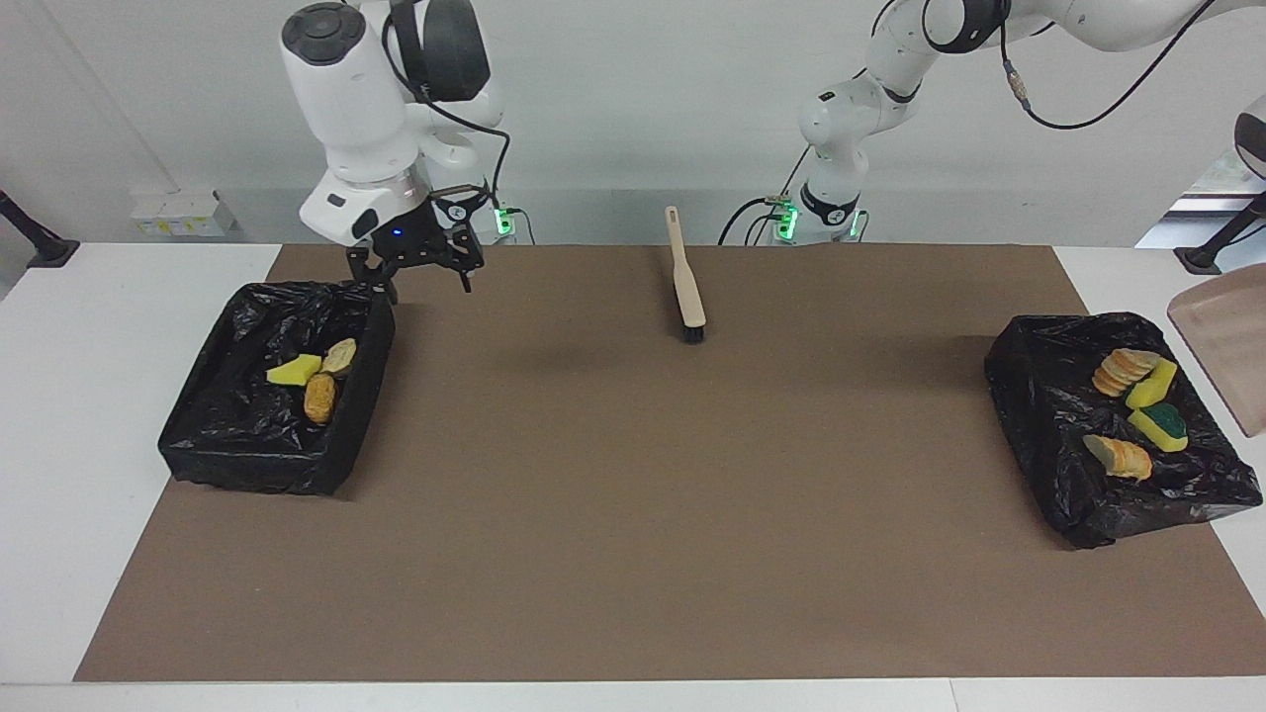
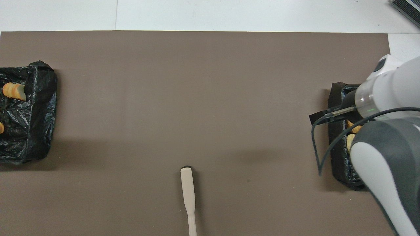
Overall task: Sweep and dump trash in bin
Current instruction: 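Bring the dustpan back with the left gripper while the right gripper withdraws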
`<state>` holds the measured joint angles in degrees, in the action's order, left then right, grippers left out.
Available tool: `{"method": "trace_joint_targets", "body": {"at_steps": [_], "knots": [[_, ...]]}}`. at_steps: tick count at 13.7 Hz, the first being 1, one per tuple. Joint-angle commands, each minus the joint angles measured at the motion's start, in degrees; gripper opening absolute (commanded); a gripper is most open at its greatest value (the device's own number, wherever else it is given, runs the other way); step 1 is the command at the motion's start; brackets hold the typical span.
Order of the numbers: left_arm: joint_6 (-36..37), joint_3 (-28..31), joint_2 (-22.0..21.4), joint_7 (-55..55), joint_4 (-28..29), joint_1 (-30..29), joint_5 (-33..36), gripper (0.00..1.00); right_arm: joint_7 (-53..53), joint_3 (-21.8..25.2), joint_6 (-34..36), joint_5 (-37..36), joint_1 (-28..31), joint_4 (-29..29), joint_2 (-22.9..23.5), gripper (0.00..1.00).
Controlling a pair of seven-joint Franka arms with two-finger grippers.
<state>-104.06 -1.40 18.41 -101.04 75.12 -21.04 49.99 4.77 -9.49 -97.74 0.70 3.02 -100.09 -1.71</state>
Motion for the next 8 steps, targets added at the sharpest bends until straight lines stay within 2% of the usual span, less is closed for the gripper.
{"method": "trace_joint_targets", "body": {"at_steps": [1, 3, 7, 8], "knots": [[3.78, 0.7, -0.74, 0.49, -1.02, 2.75, 1.25, 0.0, 1.56, -0.62, 2.54, -0.7, 2.94, 1.83, 0.65, 1.0], [4.65, 0.18, -1.09, 0.14, -1.11, 2.76, -0.84, 0.0, 1.12, -0.35, 2.55, -0.61, 4.96, 2.62, 0.65, 1.0], [7.02, 0.7, -2.4, -1.26, -0.33, 1.71, -14.52, 0.0, 1.73, -0.26, 2.9, -0.18, 9.01, 2.71, 0.57, 1.0], [9.47, 0.79, -2.85, -1.79, 0.72, 1.71, -17.96, 0.0, 1.47, 1.91, 3.08, 0.52, 8.23, 2.71, 0.04, 1.0]]}}
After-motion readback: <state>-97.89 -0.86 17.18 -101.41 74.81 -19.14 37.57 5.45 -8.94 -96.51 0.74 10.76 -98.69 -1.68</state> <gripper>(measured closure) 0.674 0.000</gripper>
